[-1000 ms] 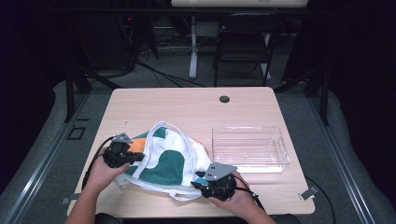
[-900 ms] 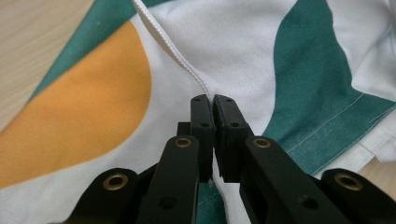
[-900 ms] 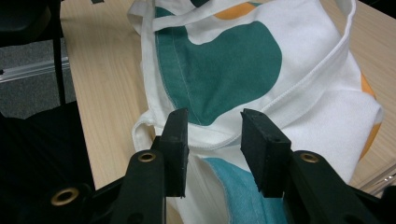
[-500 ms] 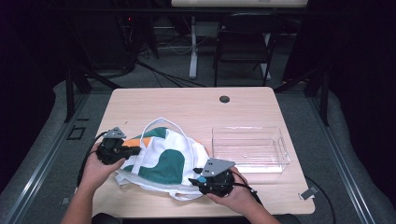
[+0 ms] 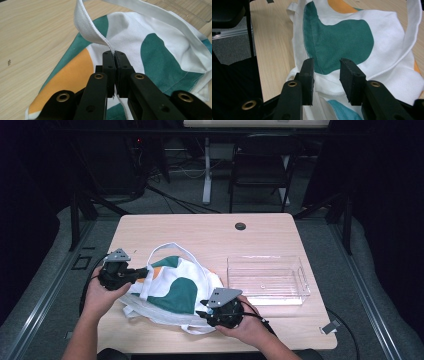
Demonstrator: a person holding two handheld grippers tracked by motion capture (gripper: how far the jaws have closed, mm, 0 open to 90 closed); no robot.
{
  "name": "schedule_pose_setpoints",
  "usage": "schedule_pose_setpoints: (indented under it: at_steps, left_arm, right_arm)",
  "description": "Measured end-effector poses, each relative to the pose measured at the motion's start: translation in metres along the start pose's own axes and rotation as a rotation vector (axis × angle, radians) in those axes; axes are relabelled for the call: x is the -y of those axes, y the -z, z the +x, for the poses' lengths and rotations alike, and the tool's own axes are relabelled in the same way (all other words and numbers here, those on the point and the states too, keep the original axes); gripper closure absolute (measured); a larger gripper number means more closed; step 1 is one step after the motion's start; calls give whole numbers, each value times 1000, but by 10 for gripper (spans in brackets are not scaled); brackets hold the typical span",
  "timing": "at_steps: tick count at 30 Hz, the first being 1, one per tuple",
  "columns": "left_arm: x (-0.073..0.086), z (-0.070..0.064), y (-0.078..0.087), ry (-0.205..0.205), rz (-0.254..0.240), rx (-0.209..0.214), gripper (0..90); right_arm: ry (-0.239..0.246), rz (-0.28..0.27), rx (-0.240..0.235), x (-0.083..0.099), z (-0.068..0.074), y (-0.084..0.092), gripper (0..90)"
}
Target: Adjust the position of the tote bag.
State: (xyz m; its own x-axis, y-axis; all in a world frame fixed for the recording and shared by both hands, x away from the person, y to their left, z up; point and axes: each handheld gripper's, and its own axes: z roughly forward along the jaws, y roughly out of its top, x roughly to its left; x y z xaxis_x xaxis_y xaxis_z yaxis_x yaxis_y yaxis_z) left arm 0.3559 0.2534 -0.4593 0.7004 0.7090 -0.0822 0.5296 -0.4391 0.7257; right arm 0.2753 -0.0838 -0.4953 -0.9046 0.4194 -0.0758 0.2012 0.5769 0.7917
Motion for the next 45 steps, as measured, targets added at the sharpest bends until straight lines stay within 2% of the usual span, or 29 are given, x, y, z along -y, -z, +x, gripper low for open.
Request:
schedule_pose_setpoints:
  at_steps: [12, 27, 32, 36, 41, 45]
  left_arm:
    - [-4, 4, 5, 15, -31, -13, 881]
    - [-4, 7, 5, 19, -18, -17, 880]
    - [-2, 8, 5, 22, -23, -17, 881]
    - [-2, 8, 5, 21, -17, -15, 880]
    - [-1, 8, 4, 25, -20, -15, 880]
    - [-1, 7, 3, 20, -12, -17, 880]
  right_arm:
    - [53, 54, -16, -6, 5, -18, 675]
    - [80, 117, -46, -11, 6, -42, 699]
    - [96, 140, -50, -11, 7, -48, 727]
    - [111, 170, -40, -11, 8, -51, 790]
    - [118, 177, -41, -11, 8, -50, 858]
    - [112, 169, -40, -11, 7, -49, 873]
